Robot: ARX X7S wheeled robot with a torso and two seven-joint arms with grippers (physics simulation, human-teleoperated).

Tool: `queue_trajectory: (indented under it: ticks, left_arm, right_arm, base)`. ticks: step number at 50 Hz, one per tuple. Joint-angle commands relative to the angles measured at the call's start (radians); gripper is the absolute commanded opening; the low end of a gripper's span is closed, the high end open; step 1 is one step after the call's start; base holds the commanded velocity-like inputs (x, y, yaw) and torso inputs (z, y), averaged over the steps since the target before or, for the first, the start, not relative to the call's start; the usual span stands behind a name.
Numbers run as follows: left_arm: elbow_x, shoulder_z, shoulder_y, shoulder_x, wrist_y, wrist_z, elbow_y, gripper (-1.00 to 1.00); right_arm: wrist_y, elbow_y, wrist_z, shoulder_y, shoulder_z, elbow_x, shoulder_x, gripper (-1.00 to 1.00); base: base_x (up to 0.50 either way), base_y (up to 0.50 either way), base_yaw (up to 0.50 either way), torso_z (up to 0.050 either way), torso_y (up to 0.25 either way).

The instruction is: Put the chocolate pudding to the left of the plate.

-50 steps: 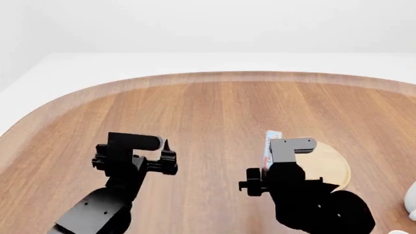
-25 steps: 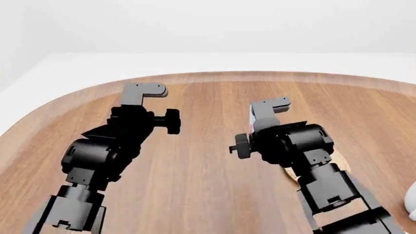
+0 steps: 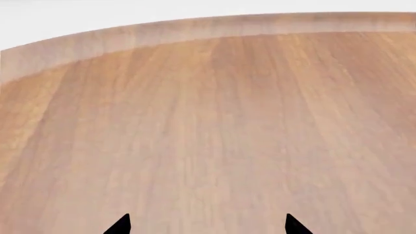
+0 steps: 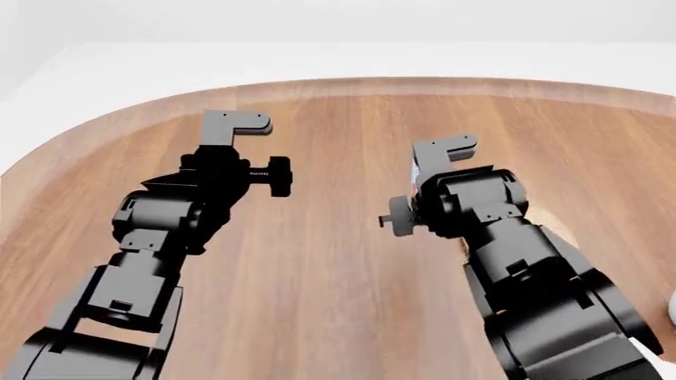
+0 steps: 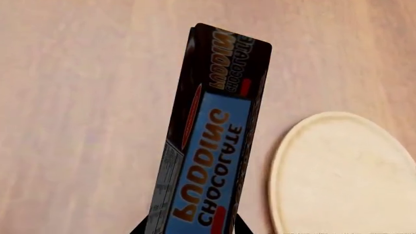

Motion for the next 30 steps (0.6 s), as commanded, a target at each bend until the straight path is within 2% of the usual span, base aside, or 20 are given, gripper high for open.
queue_trajectory:
  ticks: [1,20,30]
  left_arm:
    - [-0.004,0.005,-0.006,-0.005,-0.016,-0.009,0.020,1.00]
    - [-0.024,0.004,0.010,-0.020,-0.064,-0.031,0.107,1.00]
    - [-0.046,-0.006,0.019,-0.030,-0.086,-0.033,0.144,1.00]
  right_arm:
    - [-0.006,0.041,-0.045,0.023,0.015,-0.055,-0.009,-1.00]
    - [0.031,-0.003,-0.065,0.031,0.045,-0.065,0.009,-1.00]
    - [0.049,-0.022,-0.061,0.030,0.047,-0.055,0.018,-1.00]
  base:
    - [0.00,0.00,0.00,0.000,-0.250]
    - [0.00,0.00,0.00,0.000,-0.250]
    - [0.00,0.00,0.00,0.000,-0.004]
